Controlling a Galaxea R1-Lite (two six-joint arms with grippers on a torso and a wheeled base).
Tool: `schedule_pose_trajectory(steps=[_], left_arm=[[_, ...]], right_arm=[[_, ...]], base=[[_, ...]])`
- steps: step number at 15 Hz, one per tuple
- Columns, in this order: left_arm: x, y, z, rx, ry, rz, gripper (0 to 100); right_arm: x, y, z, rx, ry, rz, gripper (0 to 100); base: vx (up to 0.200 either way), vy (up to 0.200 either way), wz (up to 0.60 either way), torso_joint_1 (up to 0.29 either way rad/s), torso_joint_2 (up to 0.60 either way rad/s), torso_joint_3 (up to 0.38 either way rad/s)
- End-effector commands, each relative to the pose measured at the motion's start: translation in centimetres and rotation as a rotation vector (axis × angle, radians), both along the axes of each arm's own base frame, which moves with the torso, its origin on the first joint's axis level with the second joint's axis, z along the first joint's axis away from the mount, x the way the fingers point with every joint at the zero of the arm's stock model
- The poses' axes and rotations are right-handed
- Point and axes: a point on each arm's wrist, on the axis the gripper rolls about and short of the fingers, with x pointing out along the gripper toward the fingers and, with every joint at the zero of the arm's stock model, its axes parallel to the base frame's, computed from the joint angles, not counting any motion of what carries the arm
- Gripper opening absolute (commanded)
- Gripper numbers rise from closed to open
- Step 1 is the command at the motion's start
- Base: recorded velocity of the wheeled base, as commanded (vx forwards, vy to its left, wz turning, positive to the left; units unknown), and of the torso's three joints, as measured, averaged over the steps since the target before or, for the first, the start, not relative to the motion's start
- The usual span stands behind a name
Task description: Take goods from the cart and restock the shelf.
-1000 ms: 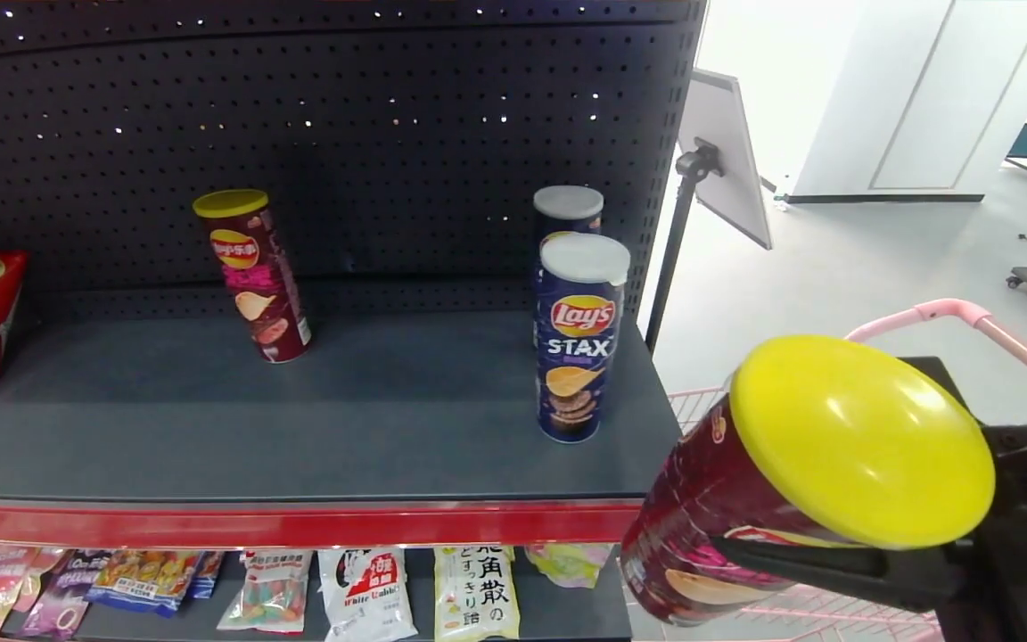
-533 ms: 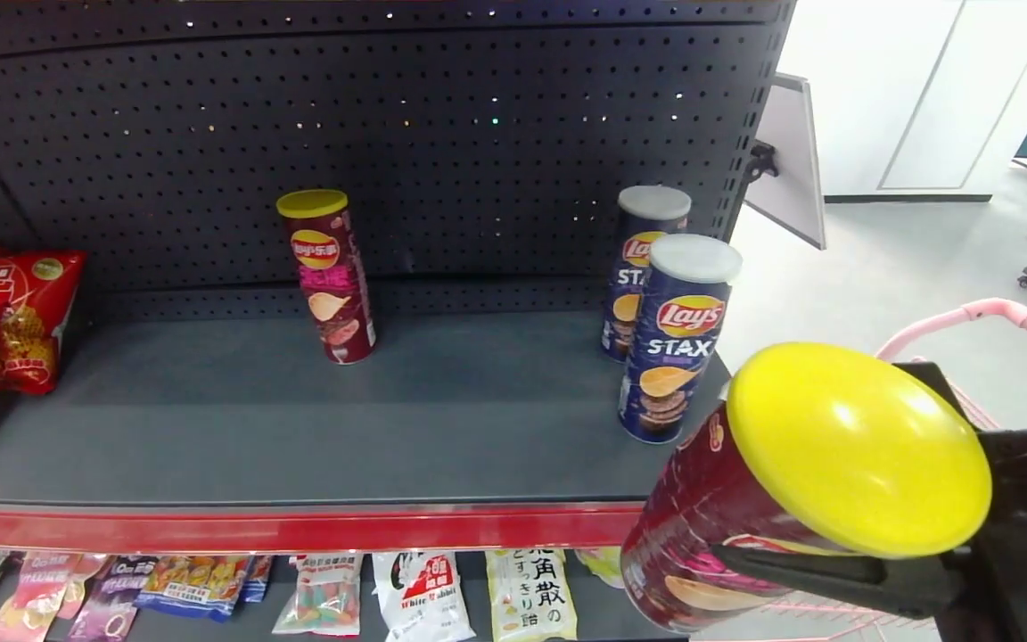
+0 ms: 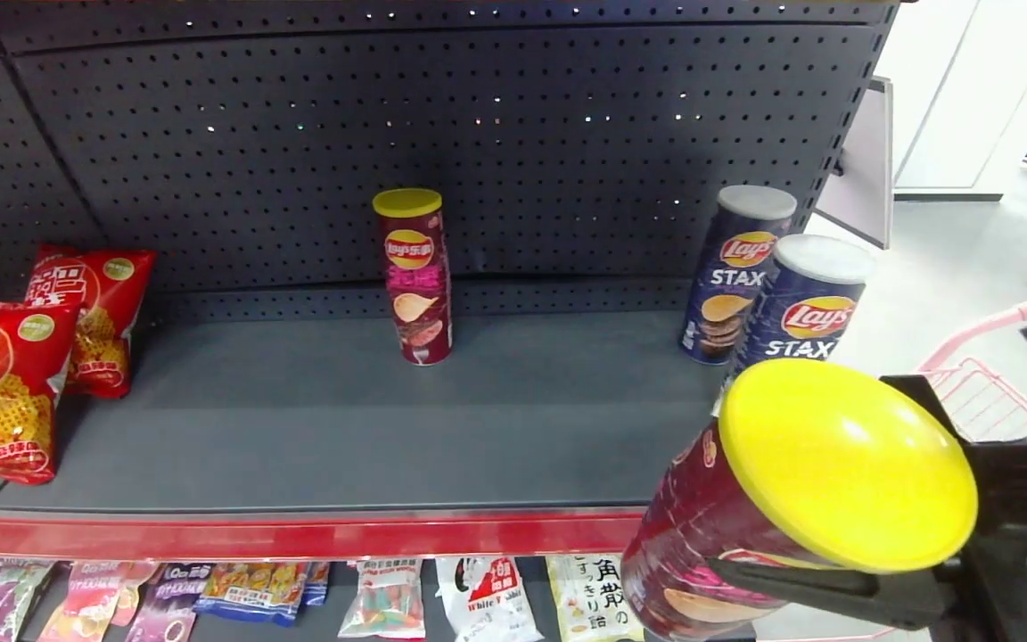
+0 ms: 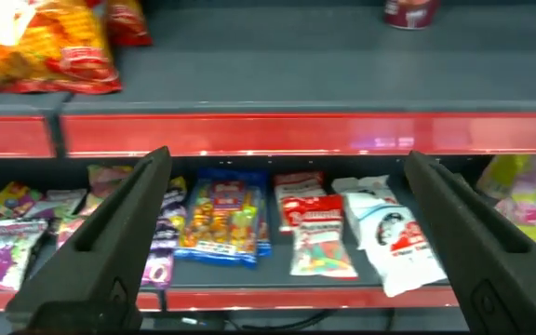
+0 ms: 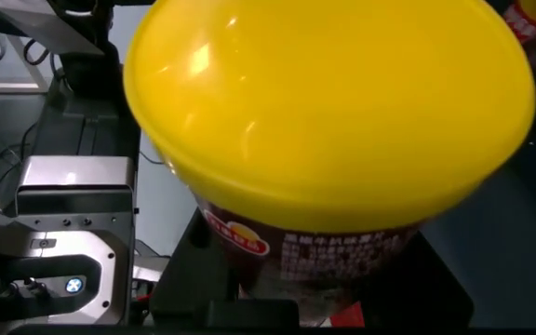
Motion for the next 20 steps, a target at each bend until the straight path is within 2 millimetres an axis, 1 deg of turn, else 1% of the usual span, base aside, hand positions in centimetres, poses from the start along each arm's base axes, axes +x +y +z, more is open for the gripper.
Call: schedule_pose_trajectory(steps=[1, 11, 20], left_arm=[[0.01, 0.0, -0.01, -0.001, 0.002, -0.002, 100], [0.0, 0.0, 0.04, -0.001, 0.0, -0.002, 100], [0.01, 0.0, 0.01, -0.002, 0.0, -0.002, 100]], right_arm=[[0.14, 0.14, -0.47, -0.014, 0.014, 0.001, 0], [0.52, 0.42, -0.83, -0.025, 0.027, 0.0, 0], [0.57, 0.31, -1.0, -0.028, 0.033, -0.005, 0]], base=[[0.0, 0.2, 0.0, 0.007, 0.0, 0.002], [0.0, 0.2, 0.0, 0.003, 0.01, 0.005], [0.0, 0.0, 0.0, 0.0, 0.0, 0.0]])
